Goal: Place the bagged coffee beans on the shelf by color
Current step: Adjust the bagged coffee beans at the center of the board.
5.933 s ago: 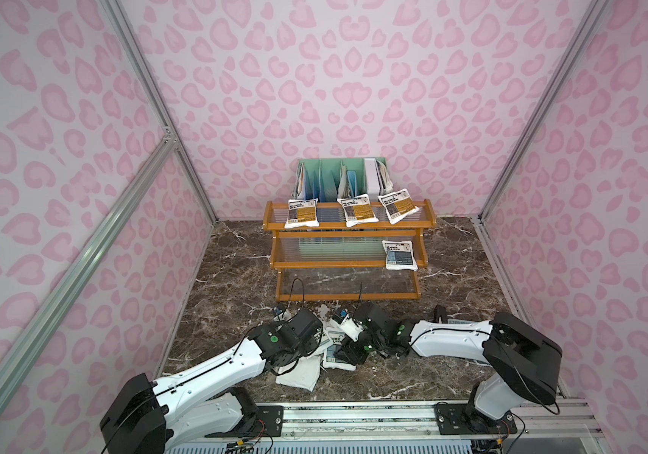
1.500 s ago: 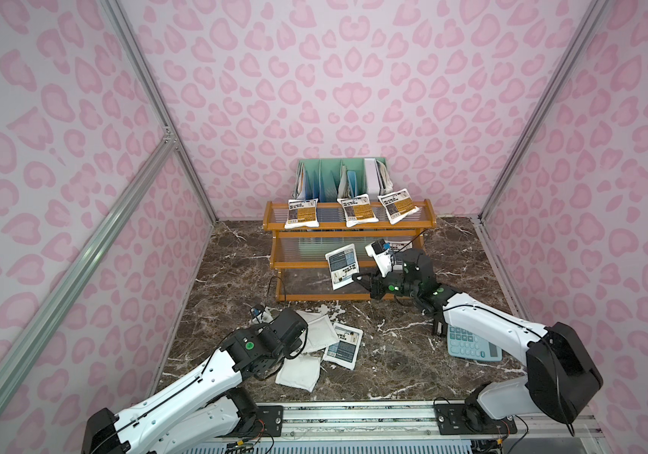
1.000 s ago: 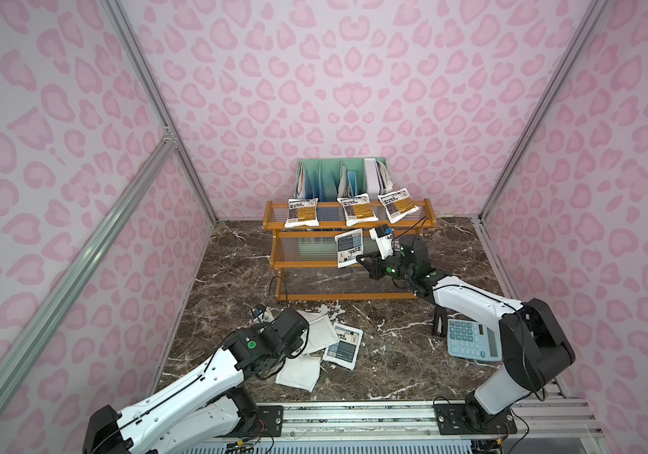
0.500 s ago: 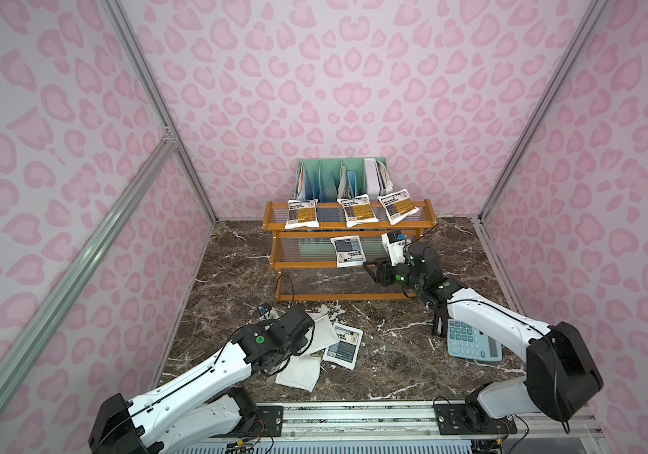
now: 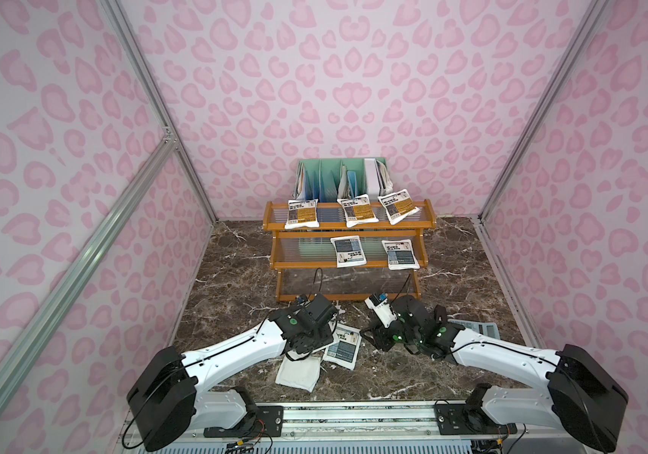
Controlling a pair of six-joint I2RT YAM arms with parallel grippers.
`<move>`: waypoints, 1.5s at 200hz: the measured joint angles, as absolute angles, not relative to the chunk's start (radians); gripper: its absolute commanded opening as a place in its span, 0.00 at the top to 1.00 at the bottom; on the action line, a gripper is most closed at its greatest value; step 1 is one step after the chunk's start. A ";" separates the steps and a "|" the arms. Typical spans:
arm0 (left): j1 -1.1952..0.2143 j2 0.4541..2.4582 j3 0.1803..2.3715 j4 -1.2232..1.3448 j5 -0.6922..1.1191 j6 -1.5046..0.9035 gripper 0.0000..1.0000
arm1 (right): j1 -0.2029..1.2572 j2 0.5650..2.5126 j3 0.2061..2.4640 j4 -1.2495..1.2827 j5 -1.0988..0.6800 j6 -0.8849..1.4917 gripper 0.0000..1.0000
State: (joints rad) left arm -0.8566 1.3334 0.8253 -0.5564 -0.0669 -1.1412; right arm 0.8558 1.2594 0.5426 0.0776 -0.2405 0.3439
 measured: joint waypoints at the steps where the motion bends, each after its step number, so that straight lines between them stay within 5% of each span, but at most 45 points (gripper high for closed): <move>1: -0.857 1.336 0.828 -0.555 -0.065 -1.139 0.52 | 0.857 1.260 0.542 0.077 -0.241 0.344 0.51; 98: -0.865 1.615 0.934 -0.387 0.045 -1.049 0.54 | 0.873 1.303 0.518 0.078 -0.256 0.347 0.51; 300: -0.799 1.280 0.702 -0.623 -0.101 -1.071 0.49 | 0.983 1.515 0.612 0.144 -0.258 0.316 0.53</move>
State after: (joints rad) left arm -0.7990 1.2800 0.7021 -0.6228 -0.1009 -1.0706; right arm 0.9829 1.5150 0.6117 0.1444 -0.2584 0.3161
